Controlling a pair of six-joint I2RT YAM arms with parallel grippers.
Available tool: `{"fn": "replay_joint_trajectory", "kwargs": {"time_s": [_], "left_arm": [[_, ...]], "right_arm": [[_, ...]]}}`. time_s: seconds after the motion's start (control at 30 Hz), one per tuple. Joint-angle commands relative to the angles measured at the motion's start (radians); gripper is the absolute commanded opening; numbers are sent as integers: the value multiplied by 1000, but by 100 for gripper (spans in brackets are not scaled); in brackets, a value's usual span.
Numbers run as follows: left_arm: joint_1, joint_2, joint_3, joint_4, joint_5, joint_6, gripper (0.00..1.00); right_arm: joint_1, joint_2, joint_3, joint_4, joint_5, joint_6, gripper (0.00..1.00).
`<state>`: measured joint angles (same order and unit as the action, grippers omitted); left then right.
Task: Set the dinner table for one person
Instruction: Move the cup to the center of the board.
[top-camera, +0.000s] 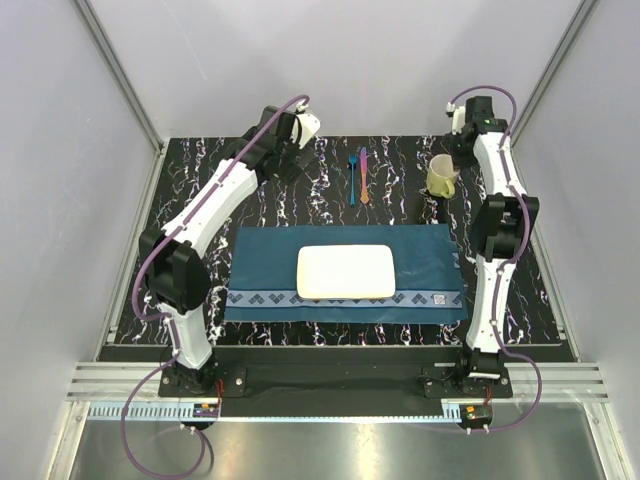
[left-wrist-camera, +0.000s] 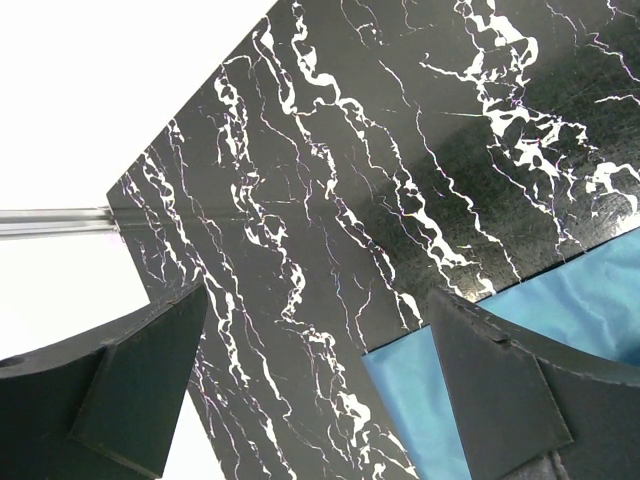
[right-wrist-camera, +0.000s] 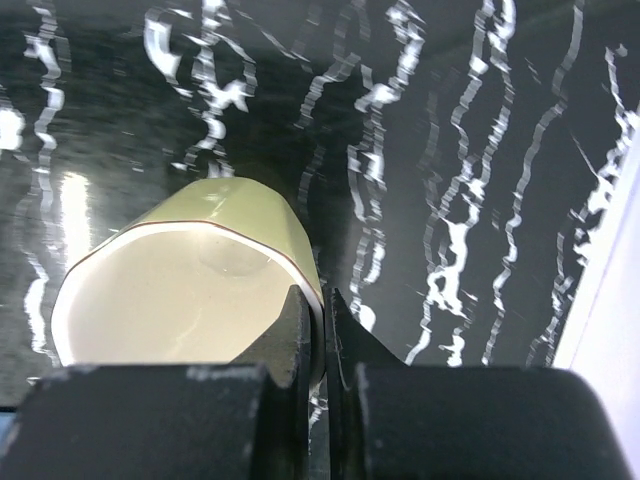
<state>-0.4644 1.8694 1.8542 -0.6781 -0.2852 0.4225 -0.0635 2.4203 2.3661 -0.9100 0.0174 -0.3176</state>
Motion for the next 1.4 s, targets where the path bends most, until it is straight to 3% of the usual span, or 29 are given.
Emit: {"fn": "replay_joint_trajectory", "kwargs": {"time_s": [0.0,0.73,0.8,0.83,0.97,1.37], "left_arm": [[-3,-64,-6,48,-22,18,99],[-6,-49,17,46,-12,27,99],[-8,-49,17,46,-12,25,99],[-8,-49,17,46,-14,22,99],[-10,-50,14,46,-17,21,99],[-16,-44,20,46,-16,10,99]], "right_arm": [[-41,-49,-30,-33,87,-44,0],[-162,-18,-24,-30,96,-67,0],[-162,-17,-25,-30,89,-69,7],[-162,-17,-24,-30,88,-67,16],[-162,-15,-28,-30,82,-72,27],[-162,-24,-25,-30,79,-72,36]]}}
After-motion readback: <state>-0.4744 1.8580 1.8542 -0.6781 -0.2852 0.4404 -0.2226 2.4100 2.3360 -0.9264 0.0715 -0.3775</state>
